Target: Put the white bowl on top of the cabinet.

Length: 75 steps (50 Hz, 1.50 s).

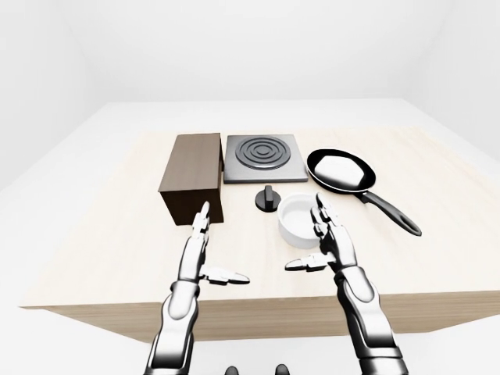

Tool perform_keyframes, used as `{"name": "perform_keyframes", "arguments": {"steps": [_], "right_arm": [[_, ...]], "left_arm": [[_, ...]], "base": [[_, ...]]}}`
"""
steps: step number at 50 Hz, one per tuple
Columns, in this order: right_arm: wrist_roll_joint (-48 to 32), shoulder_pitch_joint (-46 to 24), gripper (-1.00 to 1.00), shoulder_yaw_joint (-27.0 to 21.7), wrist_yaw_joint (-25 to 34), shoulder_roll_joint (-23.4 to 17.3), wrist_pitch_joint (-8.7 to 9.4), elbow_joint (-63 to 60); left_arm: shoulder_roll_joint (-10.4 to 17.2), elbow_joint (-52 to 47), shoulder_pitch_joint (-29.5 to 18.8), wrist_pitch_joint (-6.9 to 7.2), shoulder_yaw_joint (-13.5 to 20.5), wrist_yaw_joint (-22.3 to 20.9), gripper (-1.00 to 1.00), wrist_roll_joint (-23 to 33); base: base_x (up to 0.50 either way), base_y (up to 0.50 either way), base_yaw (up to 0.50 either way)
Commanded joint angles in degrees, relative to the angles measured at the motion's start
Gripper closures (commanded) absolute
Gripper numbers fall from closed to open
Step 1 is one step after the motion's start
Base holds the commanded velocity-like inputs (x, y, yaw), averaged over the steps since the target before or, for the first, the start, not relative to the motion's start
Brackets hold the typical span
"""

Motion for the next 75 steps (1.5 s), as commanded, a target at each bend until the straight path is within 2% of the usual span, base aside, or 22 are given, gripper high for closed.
{"name": "perform_keyframes", "arguments": {"steps": [1, 3, 7, 8, 10, 13, 15, 17, 21, 28, 36, 38, 40, 45, 48, 51, 57, 67, 75], "right_arm": [[2.7, -1.5, -1.0, -3.8, -1.3, -1.3, 3.27, -3.5], [3.0, -1.7, -1.0, -4.7, -1.7, -1.8, 4.06, -4.7], [2.8, -2.6, -1.0, -6.2, -2.9, -2.4, 3.23, -4.4], [3.0, -2.6, -1.0, -6.2, -2.7, -2.5, 3.7, -4.8], [3.2, -2.8, -1.0, -6.4, -2.6, -2.7, 4.12, -5.1], [2.8, -3.4, -1.0, -7.2, -3.5, -3.1, 3.14, -4.7], [3.3, -3.5, -1.0, -7.5, -3.1, -3.4, 3.81, -5.1], [3.8, -3.9, -1.0, -7.9, -3.0, -3.6, 4.19, -5.0], [3.5, -3.8, -1.0, -7.8, -2.9, -3.7, 4.14, -4.9], [2.7, -3.7, -1.0, -7.5, -2.9, -3.6, 3.75, -4.7], [2.4, -3.7, -1.0, -7.6, -2.7, -3.6, 3.34, -4.2], [2.4, -3.8, -1.0, -7.6, -2.7, -3.6, 3.35, -4.0], [2.3, -3.9, -1.0, -7.6, -2.7, -3.6, 3.12, -3.6], [2.1, -4.1, -1.0, -7.4, -2.7, -3.7, 2.93, -3.1], [1.9, -3.8, -1.0, -7.3, -2.7, -3.7, 3.02, -3.5], [1.8, -3.7, -1.0, -7.3, -2.6, -3.6, 3.05, -3.6], [3.2, -4.7, -1.0, -9.5, -2.6, -4.8, 4.63, -4.3], [4.9, -5.2, -1.0, -12.1, -2.0, -6.5, 4.63, -6.1], [4.5, -5.6, -1.0, -12.7, -2.1, -7.0, 4.63, -5.7]], "left_arm": [[-0.6, -2.6, 2.2, -0.03, -2.7, -0.1, -1.0, 2.9], [-0.7, -3.3, 2.1, 0.75, -3.4, -0.4, -1.0, 2.9], [-1.2, -1.1, -0.9, 1.87, -4.0, 0.5, -1.0, 4.0], [-1.5, -0.7, -2.7, 3.41, -4.9, 0.9, -1.0, 5.5], [-2.0, -0.8, -4.2, 4.97, -6.2, 0.5, -1.0, 7.2], [-2.7, 1.3, -7.5, 6.81, -7.1, 0.2, -1.0, 9.4], [-3.3, 5.5, -10.8, 5.46, -6.8, 2.6, -1.0, 11.6], [-4.2, 8.6, -13.4, 5.6, -7.0, 2.9, -1.0, 12.9], [-6.0, 11.7, -17.6, 6.92, -7.8, 4.3, -1.0, 16.4], [-7.7, 14.8, -22.6, 6.92, -8.0, 6.5, -1.0, 21.2], [-8.9, 29.5, -32.4, 6.86, -6.4, 12.4, -1.0, 24.8], [-9.1, 32.3, -34.0, 6.28, -6.1, 13.1, -1.0, 25.0], [-9.3, 36.8, -36.9, 5.02, -5.6, 15.0, -1.0, 25.4], [-9.7, 42.1, -40.8, 4.31, -5.1, 17.1, -1.0, 26.1], [-10.0, 43.1, -42.4, 4.93, -5.2, 18.0, -1.0, 27.0], [-10.1, 43.7, -42.9, 4.89, -5.1, 18.0, -1.0, 27.1], [-11.7, 42.9, -43.9, 6.92, -6.6, 18.3, -1.0, 30.6], [-14.0, 37.7, -42.0, 6.92, -8.6, 16.3, -1.0, 36.1], [-14.5, 40.0, -41.2, 6.92, -9.8, 16.2, -1.0, 42.3]], "base": [[0.0, 0.0, 0.0], [0.0, 0.0, 0.0], [0.0, 0.0, 0.0], [0.0, 0.0, 0.0], [0.0, 0.0, 0.0], [0.0, 0.0, 0.0], [0.0, 0.0, 0.0], [0.0, 0.0, 0.0], [0.0, 0.0, 0.0], [0.0, 0.0, 0.0], [0.0, 0.0, 0.0], [0.0, 0.0, 0.0], [0.0, 0.0, 0.0], [0.0, 0.0, 0.0], [0.0, 0.0, 0.0], [0.0, 0.0, 0.0], [0.0, 0.0, 0.0], [0.0, 0.0, 0.0], [0.0, 0.0, 0.0]]}}
